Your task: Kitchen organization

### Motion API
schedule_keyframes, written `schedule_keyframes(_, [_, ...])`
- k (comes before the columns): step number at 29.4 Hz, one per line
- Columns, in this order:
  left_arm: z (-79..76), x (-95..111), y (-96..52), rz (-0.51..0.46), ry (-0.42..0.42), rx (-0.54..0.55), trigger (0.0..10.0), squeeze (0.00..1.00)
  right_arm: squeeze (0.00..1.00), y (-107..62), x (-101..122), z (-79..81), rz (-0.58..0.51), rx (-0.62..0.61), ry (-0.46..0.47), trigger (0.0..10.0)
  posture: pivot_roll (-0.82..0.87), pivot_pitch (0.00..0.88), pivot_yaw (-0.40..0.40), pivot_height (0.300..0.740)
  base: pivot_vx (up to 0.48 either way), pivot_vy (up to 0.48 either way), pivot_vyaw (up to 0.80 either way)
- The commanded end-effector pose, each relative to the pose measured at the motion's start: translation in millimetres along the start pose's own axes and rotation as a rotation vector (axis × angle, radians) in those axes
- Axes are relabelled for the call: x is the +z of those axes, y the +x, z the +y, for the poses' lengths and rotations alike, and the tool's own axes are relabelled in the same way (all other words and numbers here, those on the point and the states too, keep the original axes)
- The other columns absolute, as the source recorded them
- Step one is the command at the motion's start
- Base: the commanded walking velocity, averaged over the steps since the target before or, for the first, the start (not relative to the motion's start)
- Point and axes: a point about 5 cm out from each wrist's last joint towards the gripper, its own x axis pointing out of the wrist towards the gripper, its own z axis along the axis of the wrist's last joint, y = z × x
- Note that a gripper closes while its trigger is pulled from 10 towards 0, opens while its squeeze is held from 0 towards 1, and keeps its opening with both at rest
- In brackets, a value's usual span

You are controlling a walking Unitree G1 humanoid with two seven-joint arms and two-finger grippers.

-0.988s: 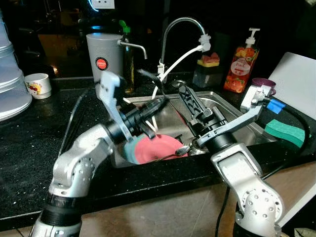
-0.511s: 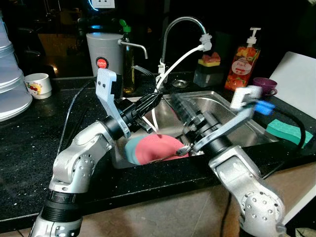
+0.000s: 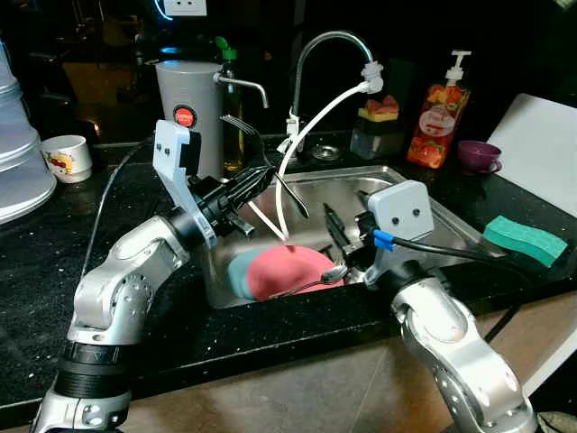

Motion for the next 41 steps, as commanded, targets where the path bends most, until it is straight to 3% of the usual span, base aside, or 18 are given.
schedule_keyframes(1, [-5.3,-4.7,2.7,0.020,0.011,-0.019,10.0,0.00,0.00,1.4,3.8,3.1,-0.043,0.003,-0.052,10.0,-0.07,0.044,-0.038,0.740,0.000,0.000,0.00])
schedule_keyframes(11, [-12.8,-10.4,14.4,0.026,0.020,-0.038,10.0,0.00,0.00,-4.2,4.5,36.9,-0.078,0.198,-0.047,10.0,-0.07,0.044,-0.037,0.740,0.000,0.000,0.00])
schedule_keyframes(24, [-11.2,-9.8,14.5,0.026,0.026,-0.030,10.0,0.00,0.00,-4.2,1.4,38.5,-0.079,0.183,-0.043,10.0,-0.07,0.044,-0.033,0.740,0.000,0.000,0.00])
schedule_keyframes(27, [-4.6,-13.4,13.9,0.050,0.064,0.033,10.0,0.00,0.00,-3.0,0.9,36.0,-0.079,0.166,-0.037,10.0,-0.07,0.044,-0.033,0.740,0.000,0.000,0.00])
schedule_keyframes(29, [18.7,-29.5,12.7,0.177,0.156,0.232,10.0,0.00,0.00,-2.2,-1.6,32.8,-0.067,0.136,-0.016,10.0,-0.07,0.044,-0.033,0.740,0.000,0.000,0.00])
schedule_keyframes(31, [32.5,-37.1,9.8,0.235,0.183,0.345,10.0,0.00,0.00,-2.3,-3.6,30.8,-0.057,0.120,-0.002,10.0,-0.07,0.044,-0.033,0.740,0.000,0.000,0.00])
schedule_keyframes(41, [39.8,-33.4,8.9,0.209,0.157,0.398,10.0,0.00,0.00,-2.7,-4.9,27.4,-0.052,0.099,0.001,10.0,-0.07,0.048,-0.025,0.740,0.000,0.000,0.00])
